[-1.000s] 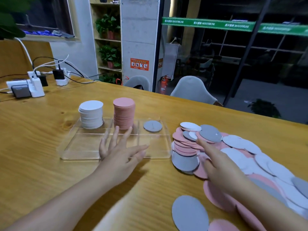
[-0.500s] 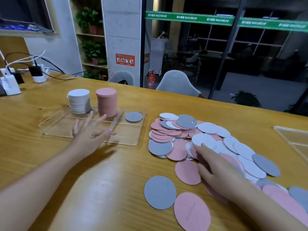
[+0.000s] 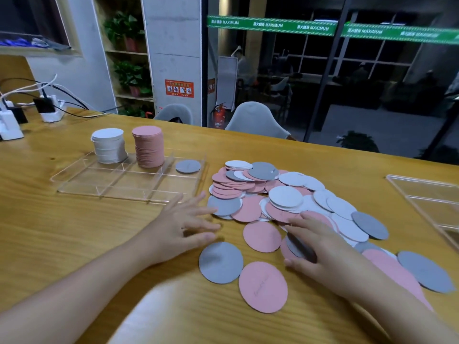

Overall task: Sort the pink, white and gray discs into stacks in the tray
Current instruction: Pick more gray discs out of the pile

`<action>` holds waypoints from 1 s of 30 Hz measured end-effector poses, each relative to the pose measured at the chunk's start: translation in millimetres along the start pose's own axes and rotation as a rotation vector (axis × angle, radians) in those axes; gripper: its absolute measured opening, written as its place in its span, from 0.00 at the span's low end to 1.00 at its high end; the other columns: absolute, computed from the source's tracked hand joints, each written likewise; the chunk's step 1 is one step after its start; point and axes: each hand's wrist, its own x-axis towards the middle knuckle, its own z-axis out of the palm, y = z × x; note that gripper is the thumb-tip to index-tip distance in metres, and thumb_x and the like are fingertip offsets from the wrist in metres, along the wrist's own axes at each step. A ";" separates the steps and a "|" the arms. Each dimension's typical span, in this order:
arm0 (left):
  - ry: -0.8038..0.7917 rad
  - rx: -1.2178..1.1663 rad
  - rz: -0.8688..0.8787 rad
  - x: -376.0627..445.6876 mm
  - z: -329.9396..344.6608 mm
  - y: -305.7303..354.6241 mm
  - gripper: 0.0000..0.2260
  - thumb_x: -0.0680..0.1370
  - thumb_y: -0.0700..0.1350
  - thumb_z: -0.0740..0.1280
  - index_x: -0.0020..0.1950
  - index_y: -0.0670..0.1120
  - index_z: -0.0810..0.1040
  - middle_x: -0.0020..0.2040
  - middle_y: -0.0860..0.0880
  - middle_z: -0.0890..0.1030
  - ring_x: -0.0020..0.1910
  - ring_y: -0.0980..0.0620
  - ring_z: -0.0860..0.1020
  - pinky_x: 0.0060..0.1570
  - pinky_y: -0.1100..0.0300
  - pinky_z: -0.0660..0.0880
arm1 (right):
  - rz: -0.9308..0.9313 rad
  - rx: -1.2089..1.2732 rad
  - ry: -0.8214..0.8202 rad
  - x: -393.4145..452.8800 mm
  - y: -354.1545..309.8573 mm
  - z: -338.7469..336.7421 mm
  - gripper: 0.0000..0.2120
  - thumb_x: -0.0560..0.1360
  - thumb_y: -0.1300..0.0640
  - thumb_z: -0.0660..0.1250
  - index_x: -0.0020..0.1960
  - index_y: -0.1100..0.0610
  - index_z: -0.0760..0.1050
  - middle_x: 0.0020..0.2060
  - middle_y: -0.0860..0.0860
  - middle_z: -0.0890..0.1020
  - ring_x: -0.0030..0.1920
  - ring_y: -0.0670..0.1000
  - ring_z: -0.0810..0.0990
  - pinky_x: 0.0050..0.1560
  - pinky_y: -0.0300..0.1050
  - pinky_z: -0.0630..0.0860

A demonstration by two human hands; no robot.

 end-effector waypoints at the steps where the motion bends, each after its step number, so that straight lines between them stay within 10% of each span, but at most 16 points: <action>1: -0.057 -0.027 -0.002 -0.8 1.8 6.8 0.29 0.64 0.77 0.54 0.56 0.65 0.77 0.66 0.70 0.66 0.71 0.72 0.49 0.69 0.65 0.35 | -0.004 -0.007 -0.007 -3.0 2.6 -1.6 0.31 0.72 0.39 0.65 0.72 0.46 0.61 0.68 0.36 0.59 0.73 0.41 0.50 0.64 0.28 0.48; 7: -0.267 0.022 -0.025 -1.6 6.4 20.6 0.35 0.55 0.77 0.61 0.60 0.69 0.69 0.66 0.72 0.61 0.70 0.74 0.47 0.67 0.61 0.28 | -0.019 0.063 -0.006 -9.4 4.1 -3.3 0.30 0.69 0.40 0.69 0.68 0.49 0.68 0.66 0.37 0.63 0.69 0.38 0.53 0.64 0.25 0.49; 10: -0.331 0.017 -0.102 0.0 4.3 24.5 0.32 0.52 0.75 0.67 0.54 0.69 0.68 0.64 0.69 0.60 0.69 0.71 0.49 0.70 0.59 0.36 | 0.003 0.117 -0.053 -10.3 -2.7 1.5 0.33 0.68 0.36 0.67 0.70 0.42 0.63 0.65 0.30 0.54 0.69 0.33 0.43 0.73 0.41 0.48; 15: -0.497 0.061 -0.212 12.2 0.4 34.1 0.30 0.52 0.71 0.65 0.49 0.61 0.63 0.64 0.59 0.58 0.65 0.59 0.54 0.64 0.63 0.52 | 0.053 0.103 0.015 -8.4 3.5 3.8 0.34 0.69 0.38 0.68 0.71 0.45 0.61 0.65 0.32 0.54 0.71 0.36 0.44 0.71 0.37 0.45; 22: -0.431 -0.049 -0.135 15.0 0.7 41.2 0.20 0.70 0.48 0.73 0.40 0.51 0.59 0.58 0.59 0.73 0.65 0.65 0.64 0.67 0.65 0.34 | 0.231 0.152 0.121 -11.5 23.8 -0.3 0.32 0.72 0.44 0.68 0.72 0.49 0.62 0.72 0.43 0.60 0.73 0.42 0.51 0.67 0.34 0.48; 25: -0.359 -0.249 -0.228 17.8 -2.1 46.6 0.18 0.71 0.41 0.73 0.35 0.48 0.62 0.42 0.57 0.81 0.58 0.68 0.74 0.69 0.63 0.50 | 0.253 0.136 0.118 -11.8 24.6 0.9 0.36 0.69 0.42 0.70 0.72 0.50 0.61 0.71 0.43 0.61 0.70 0.43 0.55 0.66 0.33 0.51; 27: -0.224 -0.334 -0.281 25.7 -8.0 55.1 0.20 0.71 0.38 0.73 0.31 0.50 0.62 0.29 0.56 0.74 0.40 0.64 0.78 0.48 0.61 0.69 | 0.295 0.139 0.122 -10.8 24.6 0.7 0.40 0.68 0.41 0.71 0.73 0.50 0.57 0.70 0.44 0.62 0.70 0.45 0.56 0.67 0.36 0.53; 30: -0.031 -0.290 -0.267 44.7 -5.9 72.5 0.20 0.71 0.40 0.72 0.30 0.50 0.62 0.25 0.55 0.63 0.28 0.56 0.61 0.32 0.59 0.60 | 0.355 0.088 0.105 -8.6 24.8 -1.1 0.39 0.68 0.39 0.69 0.73 0.49 0.57 0.67 0.46 0.62 0.68 0.48 0.56 0.66 0.40 0.55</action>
